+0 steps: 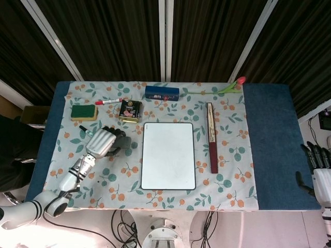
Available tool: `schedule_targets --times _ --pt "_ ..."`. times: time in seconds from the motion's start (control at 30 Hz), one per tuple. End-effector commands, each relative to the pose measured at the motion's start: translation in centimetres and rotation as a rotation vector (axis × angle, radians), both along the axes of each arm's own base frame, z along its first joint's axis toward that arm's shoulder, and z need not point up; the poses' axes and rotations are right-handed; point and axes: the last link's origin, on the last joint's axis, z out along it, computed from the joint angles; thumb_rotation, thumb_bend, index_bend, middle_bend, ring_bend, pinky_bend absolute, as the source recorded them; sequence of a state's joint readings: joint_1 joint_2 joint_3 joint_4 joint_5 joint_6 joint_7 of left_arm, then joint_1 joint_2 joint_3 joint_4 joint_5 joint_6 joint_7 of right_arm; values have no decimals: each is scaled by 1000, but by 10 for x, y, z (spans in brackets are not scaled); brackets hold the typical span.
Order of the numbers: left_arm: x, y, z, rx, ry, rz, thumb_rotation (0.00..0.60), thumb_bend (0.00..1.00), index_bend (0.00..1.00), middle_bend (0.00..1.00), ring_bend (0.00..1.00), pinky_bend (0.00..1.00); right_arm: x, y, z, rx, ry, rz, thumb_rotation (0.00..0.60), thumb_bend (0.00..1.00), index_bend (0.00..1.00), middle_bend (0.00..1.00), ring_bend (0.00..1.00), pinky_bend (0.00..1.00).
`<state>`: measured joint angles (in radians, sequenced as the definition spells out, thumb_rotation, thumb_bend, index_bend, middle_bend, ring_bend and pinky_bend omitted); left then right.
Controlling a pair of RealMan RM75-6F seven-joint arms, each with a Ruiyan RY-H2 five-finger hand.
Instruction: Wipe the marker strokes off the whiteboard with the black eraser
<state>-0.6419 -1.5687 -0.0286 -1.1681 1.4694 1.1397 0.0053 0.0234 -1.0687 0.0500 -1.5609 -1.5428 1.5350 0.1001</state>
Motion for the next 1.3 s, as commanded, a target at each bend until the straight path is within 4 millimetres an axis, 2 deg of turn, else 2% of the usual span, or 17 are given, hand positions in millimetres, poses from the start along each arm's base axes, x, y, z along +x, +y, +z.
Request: schedule_targets --times 0.03,0.3,0.37,0.47,0.53,0.63,0.7,0.8,0.9,1.07,1.13,1.2,1.3 --pt "-24 1 -1 26 -17 69 600 374 698 744 600 586 1 -1 -3 8 -1 -2 600 378 0 0 0 0" --pt "-35 -7 -7 11 -38 83 600 345 657 704 590 586 3 -1 -1 1 0 5 600 378 0 0 0 0" --pt "-34 -9 -10 6 -50 84 600 332 627 665 590 586 2 0 0 -1 0 3 600 377 0 0 0 0" --pt "-33 -10 -14 -8 -65 81 600 281 532 547 560 577 2 0 0 0 0 3 600 377 0 0 0 0" --pt "-33 -11 -16 -27 -73 83 600 239 407 442 494 543 2 0 1 -2 -1 3 600 378 0 0 0 0" --pt "-33 -14 -18 -58 -75 83 600 200 200 272 308 424 2 1 1 -4 -2 4 600 377 0 0 0 0" --pt "-33 -15 -17 -58 -88 77 600 181 122 212 225 362 2 1 1 -5 -3 4 600 377 0 0 0 0" --pt "-33 -17 -15 -45 -112 68 600 172 85 161 162 318 2 0 1 -4 -2 3 600 377 0 0 0 0" --pt "-32 -18 -11 -33 -123 54 600 171 84 150 146 304 1 0 0 -1 -2 3 600 377 0 0 0 0" --pt "-29 -25 9 19 -147 23 599 163 84 146 127 262 3 0 0 -2 -4 9 600 377 0 0 0 0" --pt "-30 -32 26 62 -156 19 551 152 84 146 120 240 2 0 0 -6 -4 9 600 377 0 0 0 0" --pt "-33 -43 46 99 -142 47 477 133 84 145 112 228 2 0 1 -13 -8 9 600 377 0 0 0 0" --pt "-41 -64 74 150 -147 108 414 93 87 145 101 213 1 0 1 -29 -22 22 600 375 0 0 0 0"
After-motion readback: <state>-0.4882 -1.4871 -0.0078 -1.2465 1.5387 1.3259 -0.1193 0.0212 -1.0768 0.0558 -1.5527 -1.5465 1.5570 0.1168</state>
